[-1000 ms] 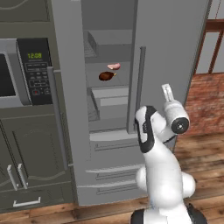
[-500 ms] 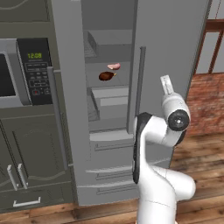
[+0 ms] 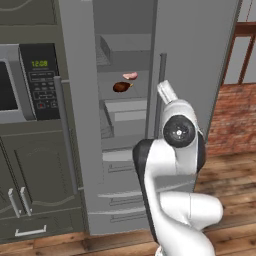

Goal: Place the steak on the counter behind the older steak on the same shelf of the fridge to maintain FIFO order. Close the fridge door when finished.

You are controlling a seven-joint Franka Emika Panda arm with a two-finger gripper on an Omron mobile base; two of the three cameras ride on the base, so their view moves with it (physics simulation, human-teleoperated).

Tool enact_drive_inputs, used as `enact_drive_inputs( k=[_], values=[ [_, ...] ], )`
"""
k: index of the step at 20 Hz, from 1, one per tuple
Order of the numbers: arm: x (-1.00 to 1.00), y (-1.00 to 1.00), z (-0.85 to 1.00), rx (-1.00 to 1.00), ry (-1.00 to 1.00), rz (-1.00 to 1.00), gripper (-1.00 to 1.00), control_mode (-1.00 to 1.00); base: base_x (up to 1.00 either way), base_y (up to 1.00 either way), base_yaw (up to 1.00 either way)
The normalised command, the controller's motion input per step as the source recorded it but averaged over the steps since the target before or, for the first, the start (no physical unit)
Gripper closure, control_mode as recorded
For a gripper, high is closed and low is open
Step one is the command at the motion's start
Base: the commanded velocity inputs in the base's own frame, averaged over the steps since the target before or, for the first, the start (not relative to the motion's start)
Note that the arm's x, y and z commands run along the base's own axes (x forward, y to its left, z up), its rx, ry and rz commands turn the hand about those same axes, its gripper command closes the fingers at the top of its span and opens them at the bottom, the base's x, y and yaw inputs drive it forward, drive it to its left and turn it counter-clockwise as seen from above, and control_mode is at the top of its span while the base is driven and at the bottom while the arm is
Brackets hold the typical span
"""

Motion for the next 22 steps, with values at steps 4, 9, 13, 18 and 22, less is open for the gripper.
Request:
enact_drive_inputs(
  k=[4, 9, 13, 18, 22],
  values=[
    [-0.53, 0.99, -0.19, -0.26, -0.03, 0.0, -1.0, -1.0, 0.0, 0.0, 0.0],
    [-0.65, 0.6, -0.29, -0.25, -0.04, 0.01, -1.0, -1.0, 0.0, 0.0, 0.0],
    [-0.38, 0.46, -0.42, -0.25, -0.01, 0.01, -1.0, -1.0, 0.0, 0.0, 0.0],
    [-0.03, 0.82, -0.42, -0.26, -0.03, 0.01, -1.0, -1.0, 0.0, 0.0, 0.0],
    [0.01, 0.98, -0.4, -0.25, -0.02, 0.0, -1.0, -1.0, 0.0, 0.0, 0.0]
  ],
)
